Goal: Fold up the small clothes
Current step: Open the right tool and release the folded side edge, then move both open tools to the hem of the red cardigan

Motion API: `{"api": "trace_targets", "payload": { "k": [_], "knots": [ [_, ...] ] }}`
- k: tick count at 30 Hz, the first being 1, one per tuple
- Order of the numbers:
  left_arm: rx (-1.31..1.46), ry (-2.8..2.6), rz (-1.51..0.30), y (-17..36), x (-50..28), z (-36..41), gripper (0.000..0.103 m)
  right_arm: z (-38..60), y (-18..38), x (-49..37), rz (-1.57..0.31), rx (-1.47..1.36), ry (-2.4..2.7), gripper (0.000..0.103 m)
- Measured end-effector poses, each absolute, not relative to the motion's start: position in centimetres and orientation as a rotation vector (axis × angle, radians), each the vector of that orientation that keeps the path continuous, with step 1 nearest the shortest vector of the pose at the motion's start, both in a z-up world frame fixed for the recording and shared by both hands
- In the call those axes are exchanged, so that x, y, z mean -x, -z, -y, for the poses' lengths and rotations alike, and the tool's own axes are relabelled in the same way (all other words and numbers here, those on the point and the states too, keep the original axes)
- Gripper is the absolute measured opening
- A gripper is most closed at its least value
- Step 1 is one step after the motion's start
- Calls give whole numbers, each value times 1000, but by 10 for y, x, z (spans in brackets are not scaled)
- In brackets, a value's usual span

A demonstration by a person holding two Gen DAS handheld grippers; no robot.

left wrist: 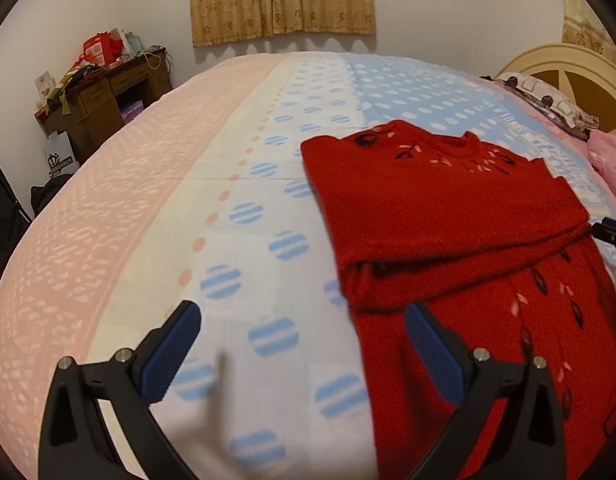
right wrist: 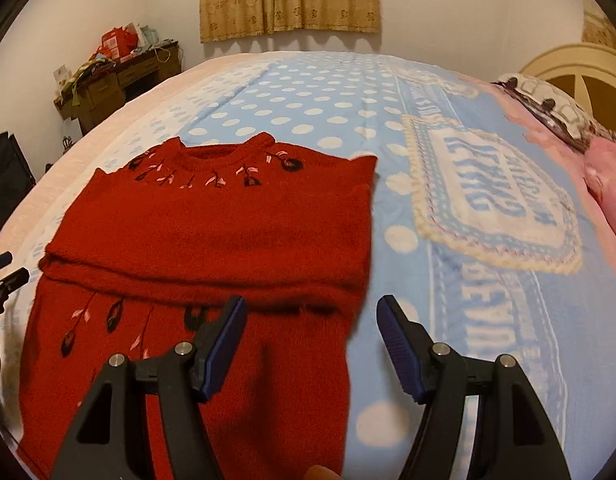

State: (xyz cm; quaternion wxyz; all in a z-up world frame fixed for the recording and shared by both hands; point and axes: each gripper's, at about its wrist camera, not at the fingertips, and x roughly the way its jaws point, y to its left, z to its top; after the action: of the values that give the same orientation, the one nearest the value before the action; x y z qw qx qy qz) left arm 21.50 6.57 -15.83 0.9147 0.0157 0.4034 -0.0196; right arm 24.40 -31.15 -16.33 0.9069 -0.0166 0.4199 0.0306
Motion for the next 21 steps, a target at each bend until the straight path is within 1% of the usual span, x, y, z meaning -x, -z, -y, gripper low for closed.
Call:
{"api": "trace_targets", "payload": {
  "k": [8,14,21],
  "knots": [
    [-27,86,-801,137,-183,-58,103,310,139,-179,-833,7,-119,68],
    [-39,112,-776,123,-154,-52,103,304,120,-123,-811,38,-146,68],
    [-27,135,-763,115,-122,-52,103,299,110,-76,-781,50,-156,68]
  ]
}}
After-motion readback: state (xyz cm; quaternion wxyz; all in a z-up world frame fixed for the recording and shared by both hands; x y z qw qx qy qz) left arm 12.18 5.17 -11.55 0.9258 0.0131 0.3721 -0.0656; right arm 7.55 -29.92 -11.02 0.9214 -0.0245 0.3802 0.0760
